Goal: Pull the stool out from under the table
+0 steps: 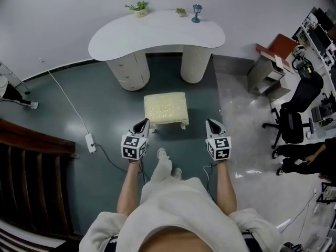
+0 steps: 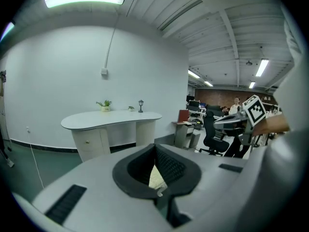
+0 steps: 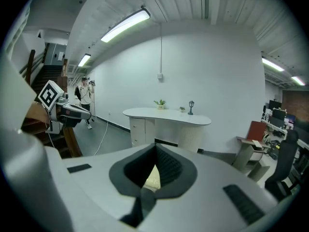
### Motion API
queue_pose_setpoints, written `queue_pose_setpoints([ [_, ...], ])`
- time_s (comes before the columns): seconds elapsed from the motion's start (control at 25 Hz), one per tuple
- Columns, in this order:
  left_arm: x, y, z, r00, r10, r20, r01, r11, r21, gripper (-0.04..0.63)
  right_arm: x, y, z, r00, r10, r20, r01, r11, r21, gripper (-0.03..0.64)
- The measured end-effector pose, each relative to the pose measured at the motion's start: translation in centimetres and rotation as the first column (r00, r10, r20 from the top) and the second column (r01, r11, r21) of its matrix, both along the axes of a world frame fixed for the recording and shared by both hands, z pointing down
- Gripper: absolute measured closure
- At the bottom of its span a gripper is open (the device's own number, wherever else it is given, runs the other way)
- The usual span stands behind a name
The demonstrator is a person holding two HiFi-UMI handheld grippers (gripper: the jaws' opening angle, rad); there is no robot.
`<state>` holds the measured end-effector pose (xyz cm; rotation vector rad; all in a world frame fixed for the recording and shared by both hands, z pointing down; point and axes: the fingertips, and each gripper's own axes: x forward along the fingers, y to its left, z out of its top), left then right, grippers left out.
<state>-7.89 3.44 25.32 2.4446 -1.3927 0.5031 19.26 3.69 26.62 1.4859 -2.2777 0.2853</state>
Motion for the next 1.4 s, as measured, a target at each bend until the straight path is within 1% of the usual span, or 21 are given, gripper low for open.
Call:
queue_pose_setpoints([
  [0.2,0.3,2.2,-1.9,1.0,0.006,0.011,-0.006,1.0,0.024,0.583,0.1,2.9,-1.5,1.0,-0.001,0.009,0.0,1.0,0.019,0.62],
  [0.32,0.2,2.9,-2.9,1.0,0.0,0.013,0.0,0.999,0.044,0.583,0.2,3.9,-2.1,1.0,0.002,0.009,-0.003,1.0,0.028,0.62],
  [0.52,-0.1,4.8,-3.8,1.0,-0.015,0.021,0.014,0.998,0.055,0.583,0.7,5.7,-3.4,1.0,0.001,0.008,-0.001,0.999,0.047,0.621],
  [0.8,0.8,6.5,-3.6,1.0,-0.021,0.011,0.021,0.998,0.055,0.583,1.4,6.6,-4.1,1.0,-0.003,0.003,0.003,0.998,0.065,0.621],
  [1.0,0.6,6.8,-3.5,1.0,-0.027,0.01,0.026,0.998,0.057,0.583,0.8,6.6,-4.0,1.0,-0.018,-0.001,0.018,0.998,0.067,0.621],
  [1.4,-0.1,6.1,-4.0,0.999,-0.039,0.002,0.039,0.997,0.07,0.583,0.1,5.6,-4.4,1.0,-0.028,-0.005,0.029,0.997,0.073,0.62],
])
